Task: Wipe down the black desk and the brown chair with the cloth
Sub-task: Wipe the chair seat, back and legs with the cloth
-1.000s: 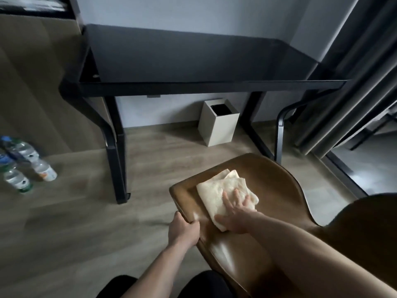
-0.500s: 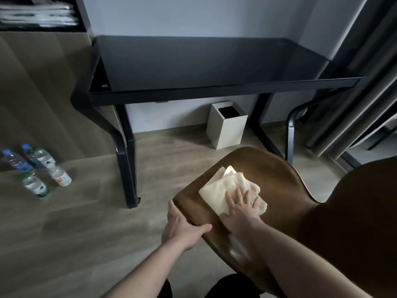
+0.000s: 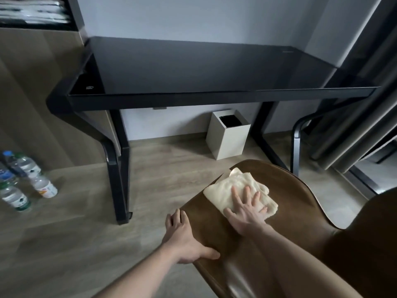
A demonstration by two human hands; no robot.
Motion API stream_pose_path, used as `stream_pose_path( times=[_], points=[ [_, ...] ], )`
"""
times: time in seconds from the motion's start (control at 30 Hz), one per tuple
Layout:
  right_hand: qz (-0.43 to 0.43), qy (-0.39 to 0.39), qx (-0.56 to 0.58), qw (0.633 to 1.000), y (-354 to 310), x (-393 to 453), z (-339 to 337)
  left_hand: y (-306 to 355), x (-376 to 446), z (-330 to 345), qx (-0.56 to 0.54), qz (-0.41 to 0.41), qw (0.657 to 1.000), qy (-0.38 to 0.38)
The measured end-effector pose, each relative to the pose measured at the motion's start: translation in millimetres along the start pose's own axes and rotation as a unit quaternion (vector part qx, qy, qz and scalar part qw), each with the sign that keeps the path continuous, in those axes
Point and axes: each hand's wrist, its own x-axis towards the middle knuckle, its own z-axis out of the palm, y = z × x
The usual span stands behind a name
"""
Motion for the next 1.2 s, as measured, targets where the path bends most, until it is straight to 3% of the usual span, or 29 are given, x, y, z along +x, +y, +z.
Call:
stream_pose_path(
  times=[0.13, 0.23, 0.5, 0.73, 0.9, 1.1, 1.2],
  points=[
    [0.049, 0.013, -0.041, 0.998, -6.8, 43.5, -6.3, -1.9, 4.9, 1.8, -0.01, 0.005, 1.0, 0.008],
    [0.029, 0.038, -0.056, 0.997, -9.5, 41.0, 4.4, -2.7, 4.6, 0.6, -0.008, -0.002, 1.0, -0.003],
    [-0.041, 0.01, -0.044, 0.998, -4.3, -43.2, 8.9, -1.8, -1.8, -6.9, 0.023, -0.025, 0.999, -0.027],
    [0.002, -0.029, -0.041, 0.999, -3.8, -104.2, 20.5, 0.2, -13.9, -18.4, 0.044, -0.008, 0.998, -0.054],
    [0.032, -0.035, -0.035, 0.998, -4.2, -77.5, 14.3, -9.8, -6.7, -18.2, 0.05, 0.005, 0.996, -0.07],
    [0.096, 0.016, 0.005, 0.995, 8.2, 1.7, -28.7, -10.9, 10.3, -20.9, 0.055, 0.013, 0.993, -0.102],
    [0.108, 0.03, -0.039, 0.993, 8.2, 25.1, -28.0, -11.1, 19.2, -22.6, 0.065, 0.007, 0.99, -0.125]
  ],
)
